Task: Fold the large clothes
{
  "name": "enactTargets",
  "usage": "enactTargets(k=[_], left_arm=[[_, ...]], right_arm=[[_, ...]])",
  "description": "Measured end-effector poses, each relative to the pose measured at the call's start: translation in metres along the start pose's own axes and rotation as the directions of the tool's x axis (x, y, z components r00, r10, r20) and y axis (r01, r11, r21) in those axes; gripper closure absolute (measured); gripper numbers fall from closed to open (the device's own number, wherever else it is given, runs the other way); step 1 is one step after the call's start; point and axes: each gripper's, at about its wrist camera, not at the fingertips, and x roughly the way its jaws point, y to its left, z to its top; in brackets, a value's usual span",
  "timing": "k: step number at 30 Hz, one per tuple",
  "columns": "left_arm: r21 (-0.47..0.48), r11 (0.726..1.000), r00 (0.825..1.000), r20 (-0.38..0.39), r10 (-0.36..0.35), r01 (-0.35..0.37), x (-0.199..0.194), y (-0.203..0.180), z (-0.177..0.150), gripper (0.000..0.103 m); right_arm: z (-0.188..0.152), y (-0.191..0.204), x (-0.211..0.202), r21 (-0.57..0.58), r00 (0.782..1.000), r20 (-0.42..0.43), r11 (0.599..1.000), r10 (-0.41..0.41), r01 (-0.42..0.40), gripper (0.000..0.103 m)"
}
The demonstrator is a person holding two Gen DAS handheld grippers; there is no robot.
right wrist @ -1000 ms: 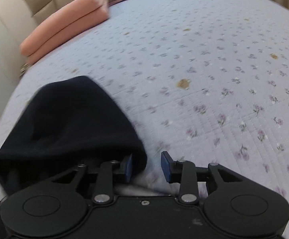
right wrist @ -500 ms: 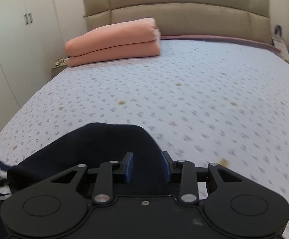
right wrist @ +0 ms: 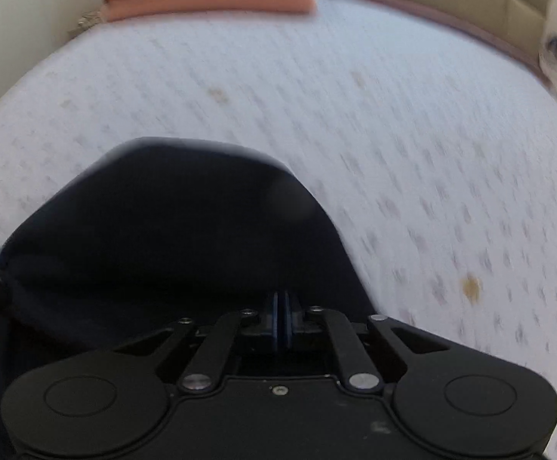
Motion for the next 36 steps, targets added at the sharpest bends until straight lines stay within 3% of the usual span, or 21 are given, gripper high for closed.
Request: enactTargets(k=[2, 5, 6, 7, 8, 11, 12, 13, 14, 17, 20, 22, 23, 26, 27, 28, 29, 30, 31, 32, 36], left_arm=[[-0.047, 0.999, 0.999, 0.028, -0.021, 0.022, -0.016, 0.004, 0.001, 0.057], [0.005, 1.000, 0.989, 0.150, -0.015, 0.015, -0.046, -0.003, 0.012, 0.054], [0.020, 0.999, 0.985, 0.170, -0.029, 0.026, -0.052, -0.005, 0.020, 0.046], [0.033, 0.999, 0.983, 0.180, -0.043, 0.037, -0.053, -0.007, 0.027, 0.031], [0.054, 0.997, 0.980, 0.188, -0.061, 0.051, -0.050, -0.009, 0.037, 0.025], [0.121, 0.990, 0.988, 0.130, -0.088, 0.072, -0.018, -0.016, 0.062, 0.024], [0.121, 0.988, 0.991, 0.078, -0.108, 0.098, -0.004, -0.017, 0.068, 0.029], [0.109, 0.988, 0.993, 0.028, -0.113, 0.110, 0.012, -0.017, 0.073, 0.034], [0.109, 0.988, 0.994, -0.004, -0.109, 0.108, 0.024, -0.015, 0.076, 0.034], [0.136, 0.988, 0.997, -0.048, -0.068, 0.074, 0.049, -0.012, 0.084, 0.033], [0.053, 0.989, 0.989, -0.075, -0.130, 0.135, 0.055, 0.001, 0.091, 0.031], [-0.021, 0.990, 0.972, -0.188, -0.142, 0.140, 0.068, 0.008, 0.093, 0.025], [-0.020, 0.992, 0.961, -0.246, -0.123, 0.122, 0.069, 0.008, 0.093, 0.026], [0.023, 0.995, 0.964, -0.249, -0.092, 0.101, 0.077, -0.002, 0.099, 0.027], [0.011, 0.994, 0.964, -0.245, -0.102, 0.108, 0.081, -0.004, 0.101, 0.036], [0.000, 0.993, 0.963, -0.243, -0.115, 0.119, 0.084, -0.006, 0.103, 0.055], [-0.001, 0.995, 0.966, -0.240, -0.099, 0.101, 0.085, -0.010, 0.104, 0.063], [-0.005, 0.995, 0.968, -0.233, -0.097, 0.099, 0.084, -0.012, 0.105, 0.080], [-0.012, 0.994, 0.969, -0.221, -0.110, 0.110, 0.078, -0.016, 0.103, 0.088], [-0.007, 0.995, 0.977, -0.189, -0.098, 0.098, 0.070, -0.020, 0.099, 0.088], [0.086, 0.995, 0.998, -0.034, -0.050, 0.053, 0.022, -0.047, 0.082, 0.089]], right_arm=[[-0.004, -0.016, -0.009, 0.053, 0.999, 0.007, 0.998, 0.040, -0.040, 0.103], [-0.009, -0.039, -0.034, 0.100, 0.994, 0.059, 0.991, 0.088, -0.093, 0.101], [-0.009, -0.051, -0.043, 0.128, 0.987, 0.093, 0.982, 0.129, -0.141, 0.094], [-0.007, -0.058, -0.049, 0.147, 0.980, 0.117, 0.974, 0.158, -0.175, 0.087], [-0.002, -0.066, -0.052, 0.157, 0.974, 0.136, 0.967, 0.180, -0.200, 0.083], [0.020, -0.070, -0.048, 0.107, 0.973, 0.151, 0.976, 0.174, -0.191, 0.060], [0.027, -0.068, -0.044, 0.080, 0.972, 0.152, 0.978, 0.179, -0.193, 0.030], [0.032, -0.067, -0.040, 0.061, 0.970, 0.155, 0.978, 0.188, -0.199, 0.010], [0.036, -0.067, -0.036, 0.052, 0.967, 0.156, 0.976, 0.201, -0.211, 0.009], [0.045, -0.063, -0.017, 0.010, 0.962, 0.096, 0.966, 0.256, -0.258, 0.009], [0.047, -0.060, -0.003, -0.028, 0.965, 0.055, 0.966, 0.256, -0.255, 0.009], [0.047, -0.061, 0.008, -0.017, 0.965, 0.030, 0.965, 0.261, -0.261, 0.008], [0.047, -0.060, 0.014, -0.006, 0.966, 0.018, 0.966, 0.259, -0.259, 0.008], [0.047, -0.060, 0.038, 0.033, 0.954, -0.052, 0.955, 0.297, -0.295, 0.009], [0.047, -0.059, 0.041, 0.054, 0.942, -0.064, 0.944, 0.328, -0.325, 0.014], [0.047, -0.059, 0.039, 0.065, 0.931, -0.062, 0.932, 0.360, -0.356, 0.037], [0.047, -0.055, 0.036, 0.064, 0.922, -0.065, 0.923, 0.382, -0.378, 0.051], [0.046, -0.049, 0.030, 0.041, 0.935, -0.057, 0.936, 0.351, -0.349, 0.069], [0.044, -0.043, 0.022, 0.003, 0.948, -0.035, 0.948, 0.318, -0.318, 0.082], [0.041, -0.035, 0.012, -0.038, 0.954, -0.010, 0.954, 0.299, -0.299, 0.093], [0.027, -0.016, -0.049, -0.144, 0.959, 0.121, 0.961, 0.255, -0.237, 0.094]])
